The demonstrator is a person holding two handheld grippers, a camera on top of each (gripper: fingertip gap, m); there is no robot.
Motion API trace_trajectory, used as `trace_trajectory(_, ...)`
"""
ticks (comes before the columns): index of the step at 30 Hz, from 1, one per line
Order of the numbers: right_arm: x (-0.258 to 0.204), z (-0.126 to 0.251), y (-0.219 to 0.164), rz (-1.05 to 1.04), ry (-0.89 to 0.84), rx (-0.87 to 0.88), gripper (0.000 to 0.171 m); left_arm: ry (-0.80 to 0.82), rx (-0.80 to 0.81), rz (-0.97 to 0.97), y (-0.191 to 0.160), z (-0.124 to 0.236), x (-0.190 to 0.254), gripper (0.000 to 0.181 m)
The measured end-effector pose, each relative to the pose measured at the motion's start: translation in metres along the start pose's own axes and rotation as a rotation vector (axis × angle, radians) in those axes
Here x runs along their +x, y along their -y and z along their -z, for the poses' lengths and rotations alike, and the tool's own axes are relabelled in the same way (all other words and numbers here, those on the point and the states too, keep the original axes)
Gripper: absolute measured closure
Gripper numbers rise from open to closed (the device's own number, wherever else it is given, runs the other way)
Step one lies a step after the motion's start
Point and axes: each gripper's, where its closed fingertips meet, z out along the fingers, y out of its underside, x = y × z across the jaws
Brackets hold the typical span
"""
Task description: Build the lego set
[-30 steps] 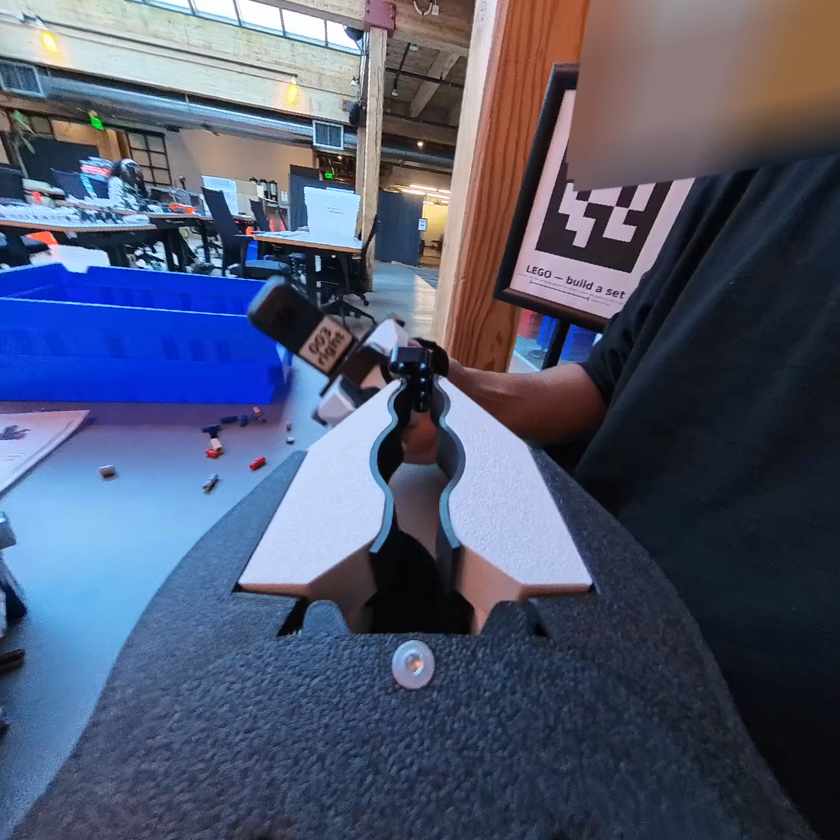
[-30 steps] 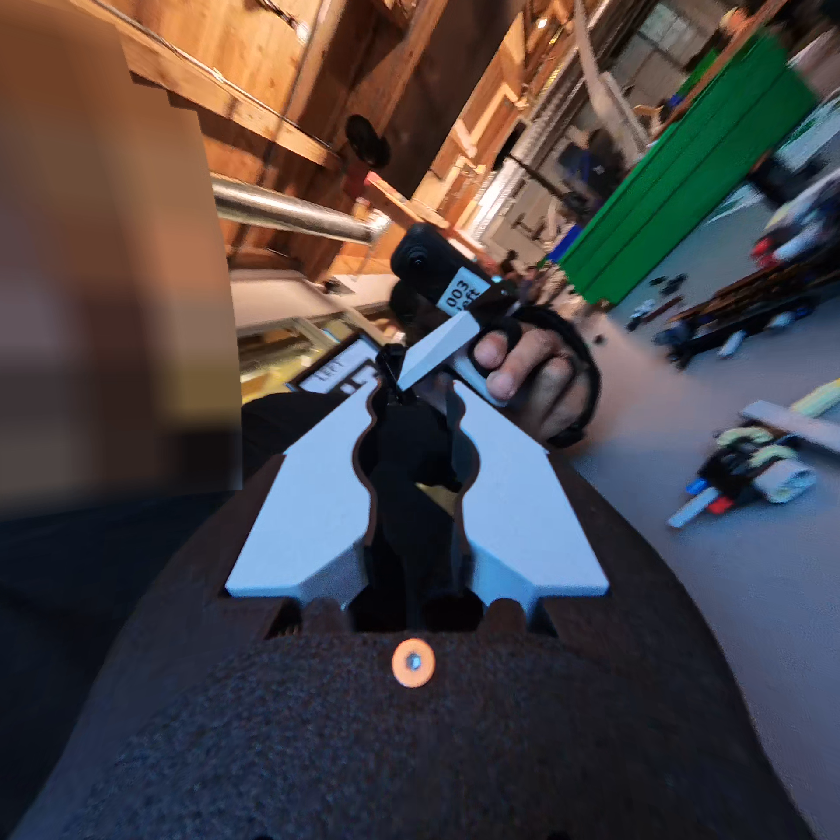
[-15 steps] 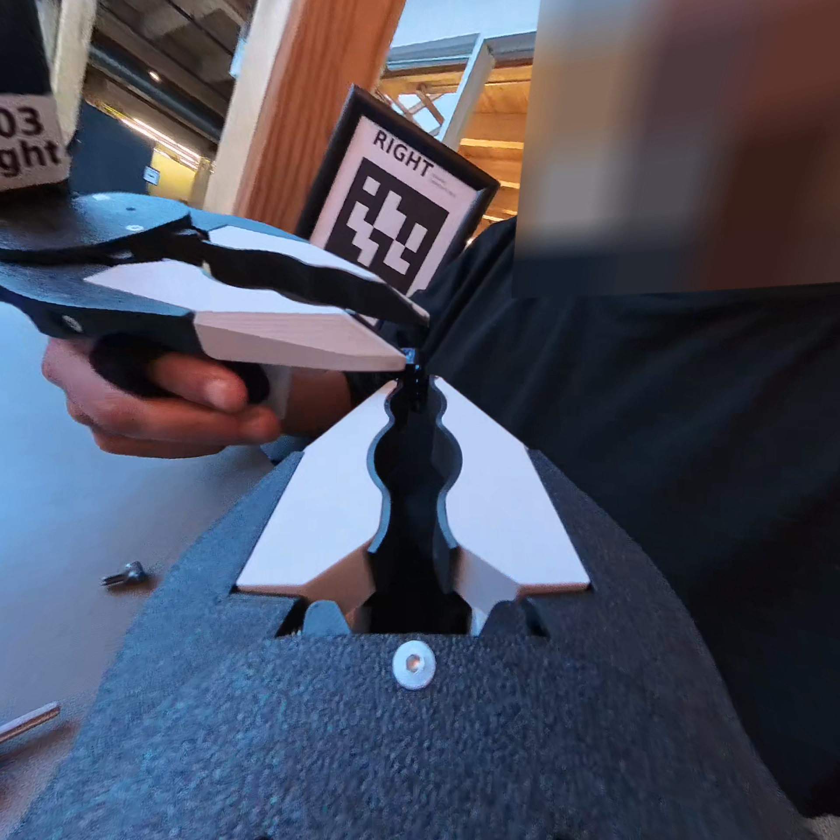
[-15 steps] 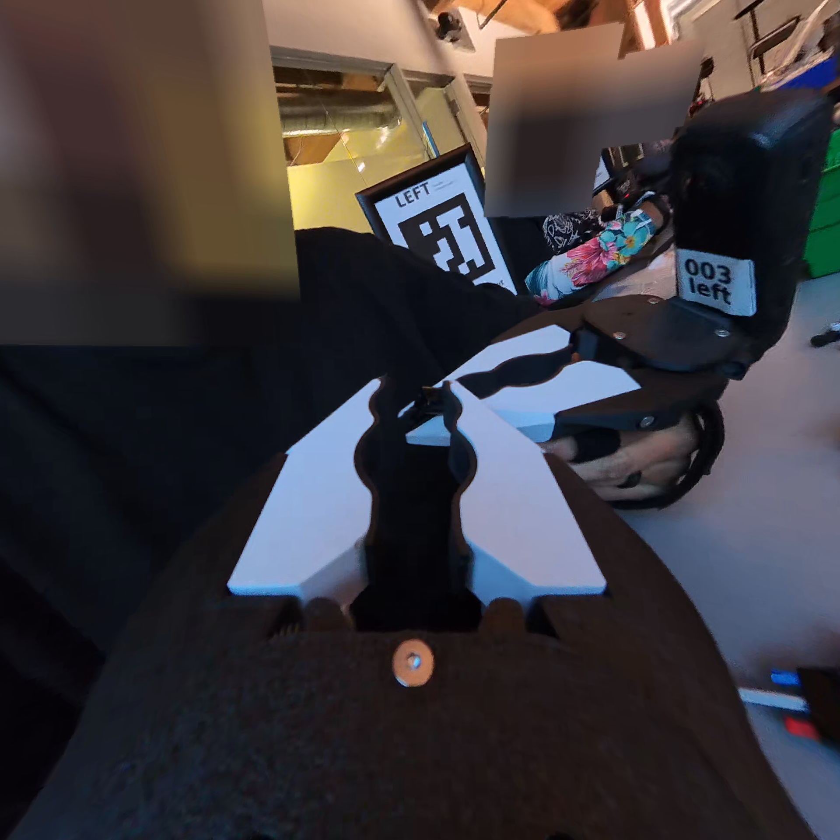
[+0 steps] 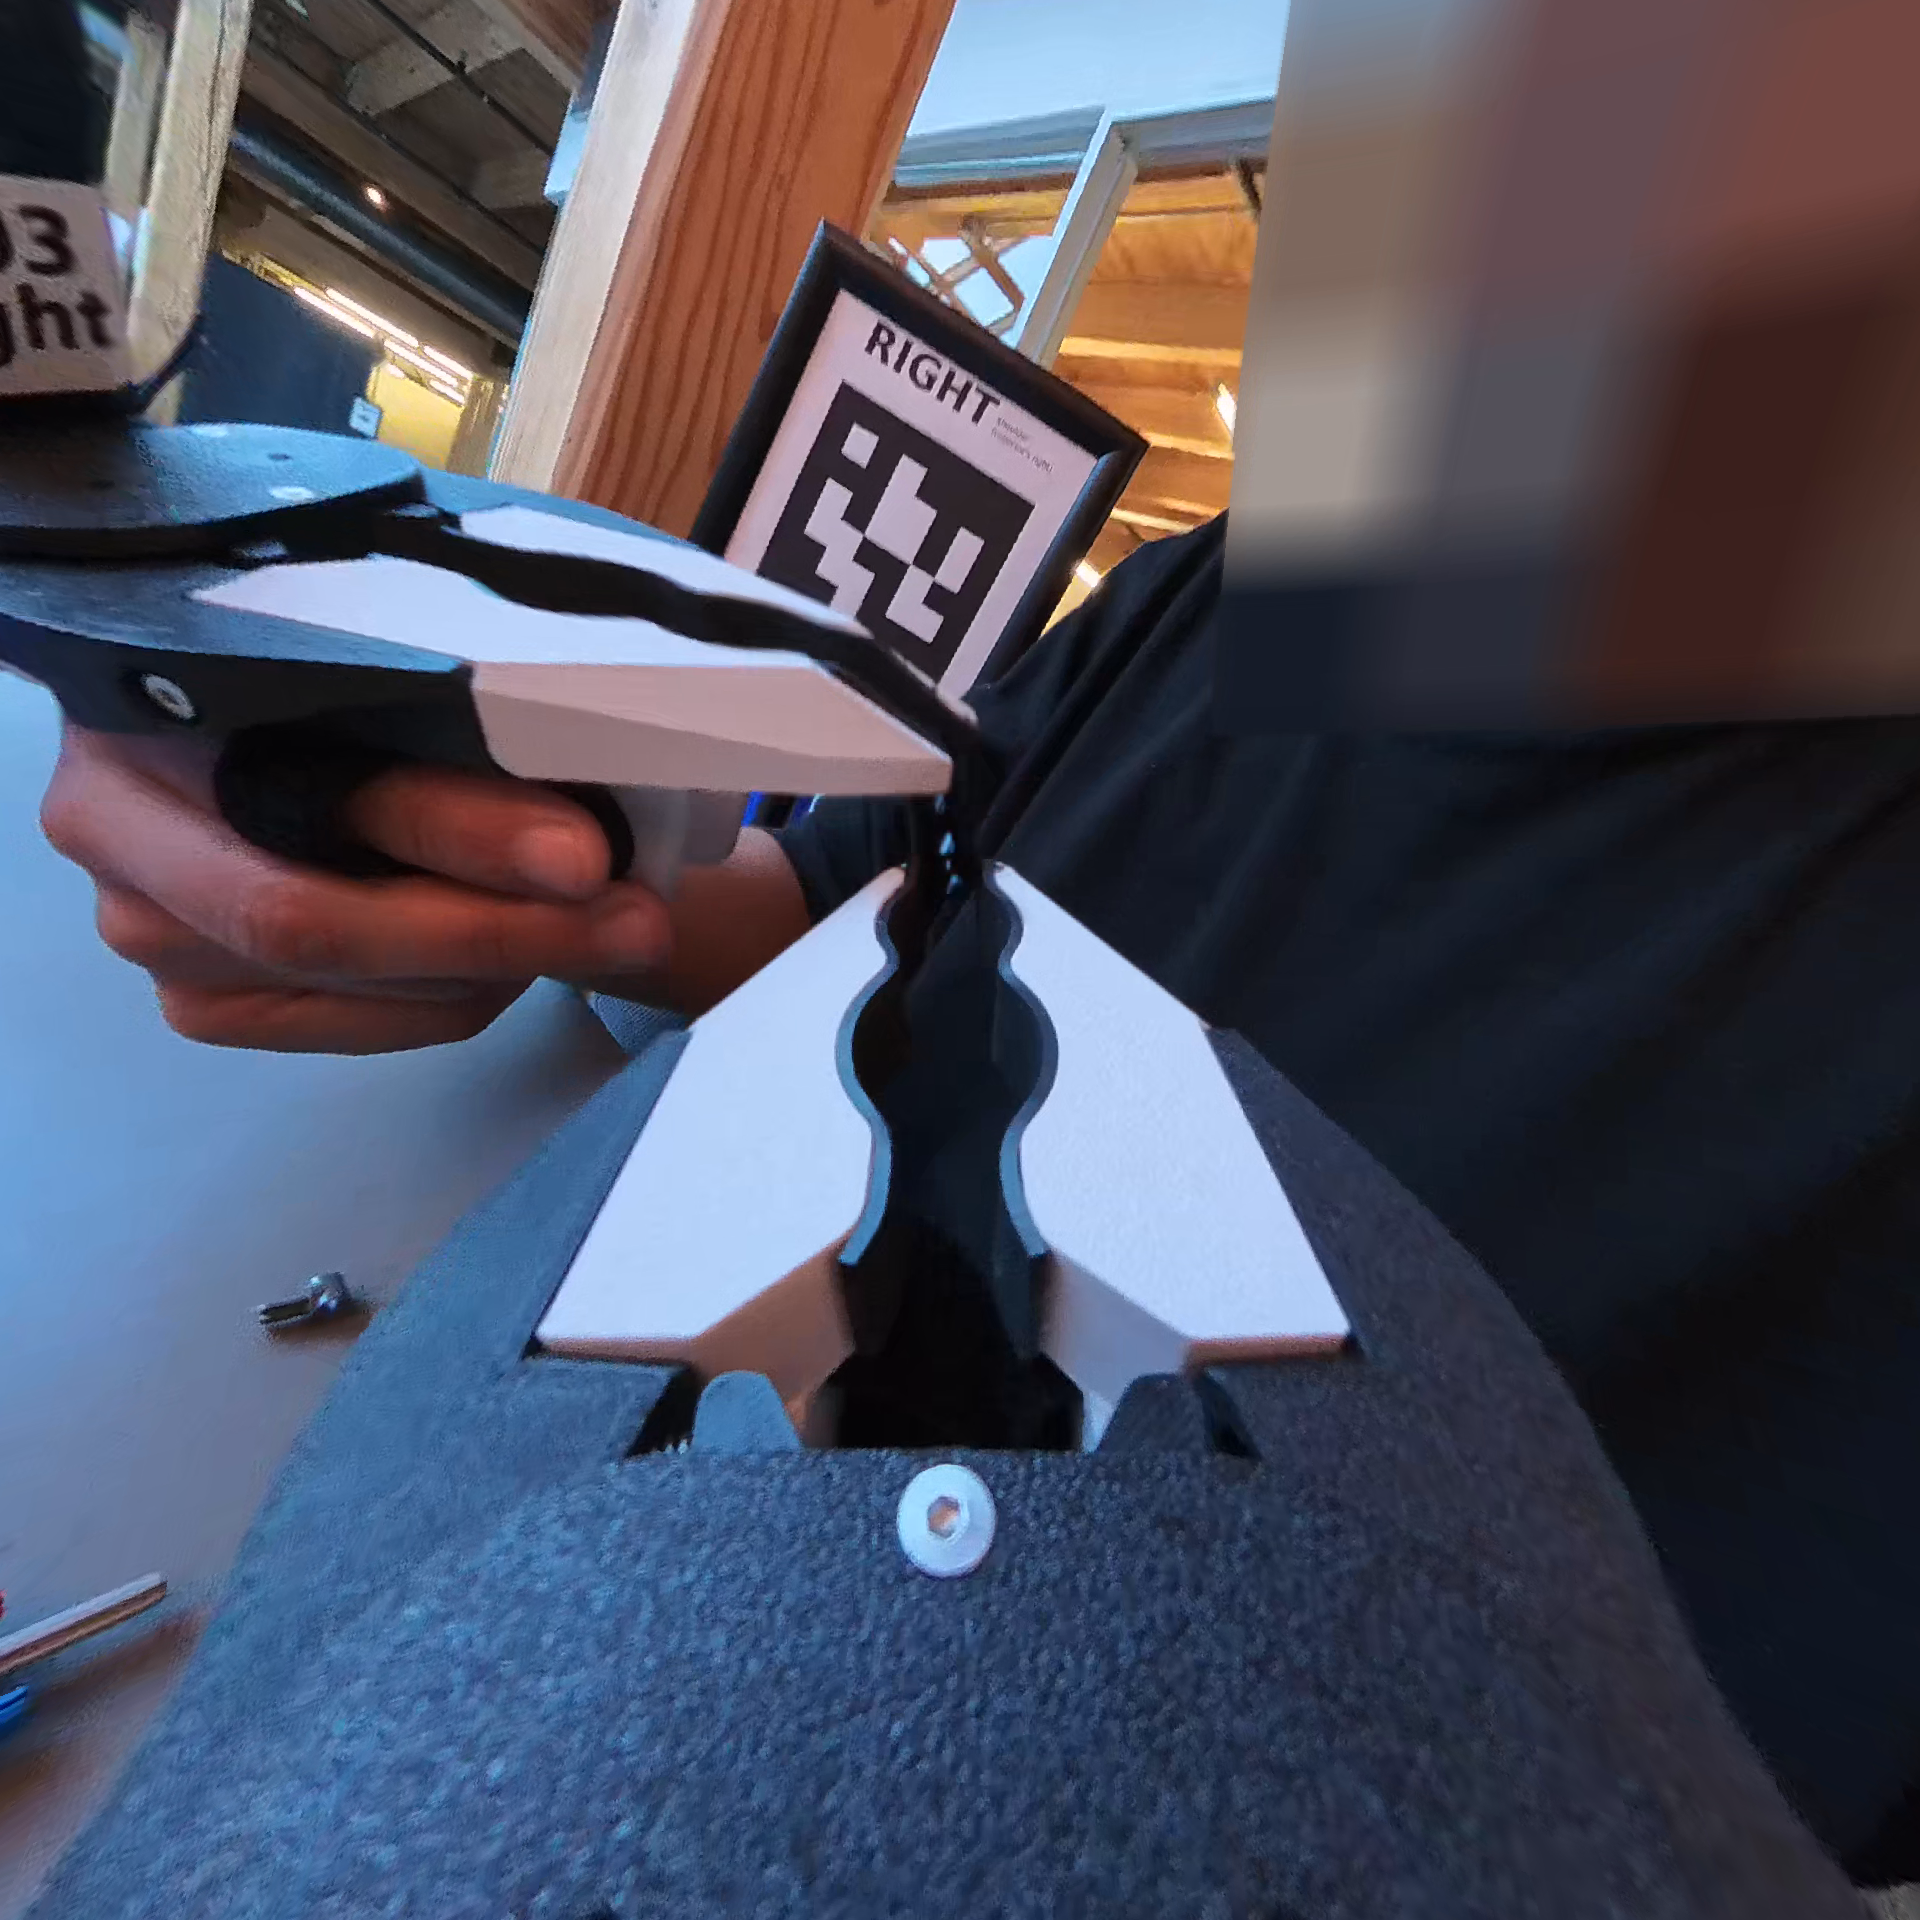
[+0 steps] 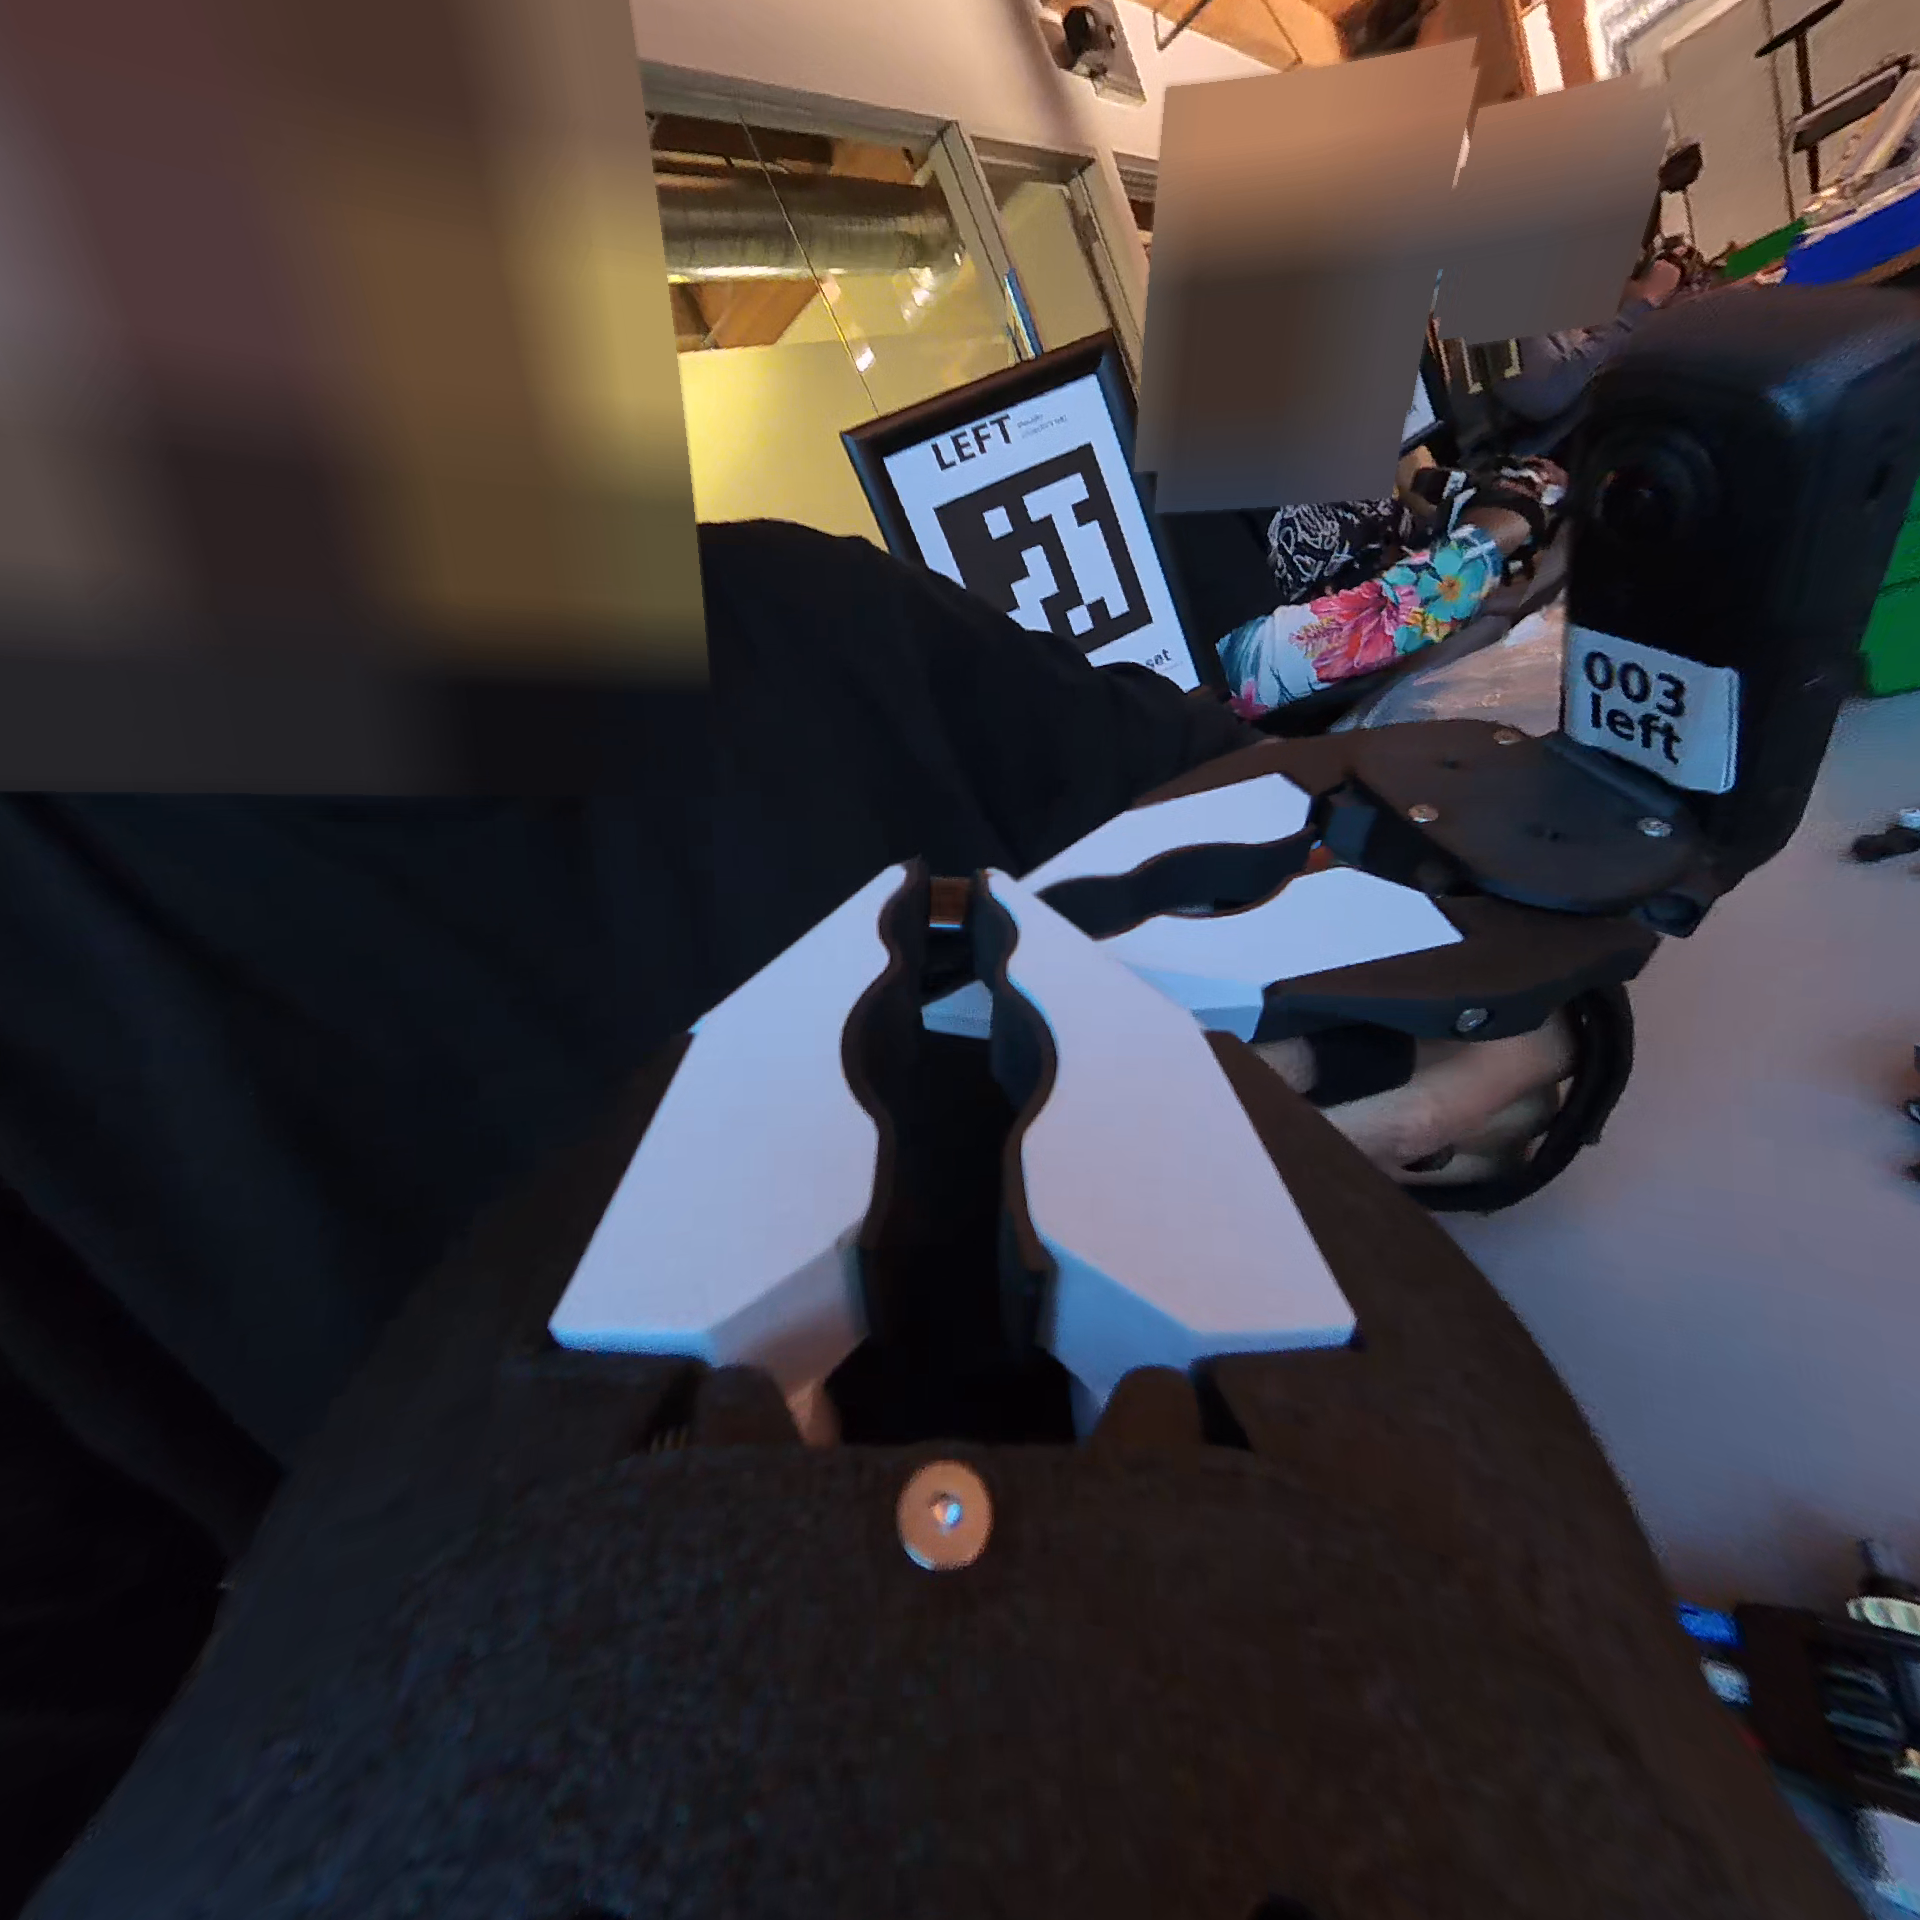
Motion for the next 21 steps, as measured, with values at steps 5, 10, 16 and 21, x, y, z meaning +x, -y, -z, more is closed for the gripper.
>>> trace_trajectory(5,0.0,-0.001,-0.002,-0.018,0.011,-0.016,0.164,0.0,-0.021,0.001,-0.005,-0.004,-0.001,0.173)
trace_trajectory(10,-0.001,-0.005,-0.01,-0.039,0.017,-0.068,0.164,-0.002,-0.015,-0.001,-0.004,-0.004,0.0,0.172)
trace_trajectory(16,-0.003,-0.006,-0.013,-0.06,0.051,-0.089,0.164,-0.002,-0.04,-0.021,-0.008,-0.006,0.002,0.175)
trace_trajectory(21,-0.006,-0.008,-0.012,-0.083,0.099,-0.085,0.164,-0.011,-0.053,-0.029,-0.01,-0.008,0.005,0.175)
